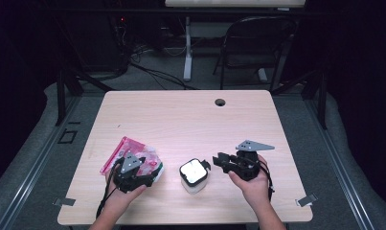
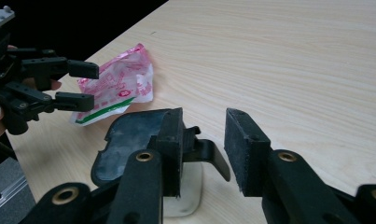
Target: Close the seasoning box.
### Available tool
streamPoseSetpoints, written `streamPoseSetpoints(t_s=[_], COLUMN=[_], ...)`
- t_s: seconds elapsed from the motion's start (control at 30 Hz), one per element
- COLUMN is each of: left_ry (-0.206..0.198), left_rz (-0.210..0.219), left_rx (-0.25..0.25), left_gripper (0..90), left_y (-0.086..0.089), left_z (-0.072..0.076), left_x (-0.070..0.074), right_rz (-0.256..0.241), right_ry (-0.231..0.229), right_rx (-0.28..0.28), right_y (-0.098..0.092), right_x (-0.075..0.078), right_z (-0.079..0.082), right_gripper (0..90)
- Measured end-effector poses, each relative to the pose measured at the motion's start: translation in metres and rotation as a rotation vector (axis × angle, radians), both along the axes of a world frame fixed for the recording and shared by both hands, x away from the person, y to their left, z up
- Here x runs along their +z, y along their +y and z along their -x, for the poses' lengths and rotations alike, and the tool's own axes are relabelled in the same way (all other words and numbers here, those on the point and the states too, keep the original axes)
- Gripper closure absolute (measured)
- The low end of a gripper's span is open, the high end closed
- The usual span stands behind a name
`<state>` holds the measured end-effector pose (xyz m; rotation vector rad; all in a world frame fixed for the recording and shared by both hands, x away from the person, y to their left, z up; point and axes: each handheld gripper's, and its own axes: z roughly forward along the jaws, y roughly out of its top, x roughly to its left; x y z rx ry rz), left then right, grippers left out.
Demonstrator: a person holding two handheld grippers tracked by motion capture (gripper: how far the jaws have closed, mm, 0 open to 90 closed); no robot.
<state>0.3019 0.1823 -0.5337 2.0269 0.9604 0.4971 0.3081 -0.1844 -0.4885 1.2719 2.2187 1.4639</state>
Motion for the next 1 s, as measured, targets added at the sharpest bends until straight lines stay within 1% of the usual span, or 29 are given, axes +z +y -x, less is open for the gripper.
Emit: streamPoseSetpoints(t_s=[0.2,0.37,0.47,0.53,0.67,0.7,0.8,0.87,0.93,1.0], left_ry=[-0.002,0.0,0.001,0.001,0.005,0.006,0.005,0.012,0.012,0.014], left_rz=[0.003,0.005,0.004,0.007,0.007,0.007,0.007,0.008,0.012,0.011], left_rx=[0.004,0.009,0.012,0.015,0.017,0.018,0.028,0.024,0.026,0.029], left_gripper=[30.9,30.9,30.9,30.9,30.9,30.9,30.9,31.1,31.1,31.1], left_y=[0.001,0.001,0.002,0.002,0.004,0.004,0.004,0.005,0.005,0.006], left_z=[-0.001,-0.001,-0.002,-0.002,-0.003,-0.003,-0.003,-0.004,-0.005,-0.005], left_x=[-0.001,-0.001,-0.001,-0.002,-0.002,-0.002,-0.003,-0.004,-0.005,-0.006], right_rz=[-0.001,0.002,0.006,-0.002,-0.001,0.01,0.012,0.013,0.015,0.014], right_ry=[0.006,0.023,0.035,0.044,0.081,0.093,0.104,0.11,0.122,0.145], right_rx=[-0.038,-0.082,-0.096,-0.106,-0.12,-0.124,-0.136,-0.141,-0.155,-0.16], right_y=[-0.011,-0.019,-0.023,-0.025,-0.03,-0.031,-0.033,-0.034,-0.035,-0.037], right_x=[-0.003,-0.008,-0.011,-0.015,-0.024,-0.026,-0.031,-0.034,-0.039,-0.044], right_z=[-0.004,-0.009,-0.011,-0.012,-0.017,-0.018,-0.02,-0.021,-0.023,-0.025], right_gripper=[65.5,62.5,60.7,58.3,55.3,54.7,53.5,52.6,50.1,49.6])
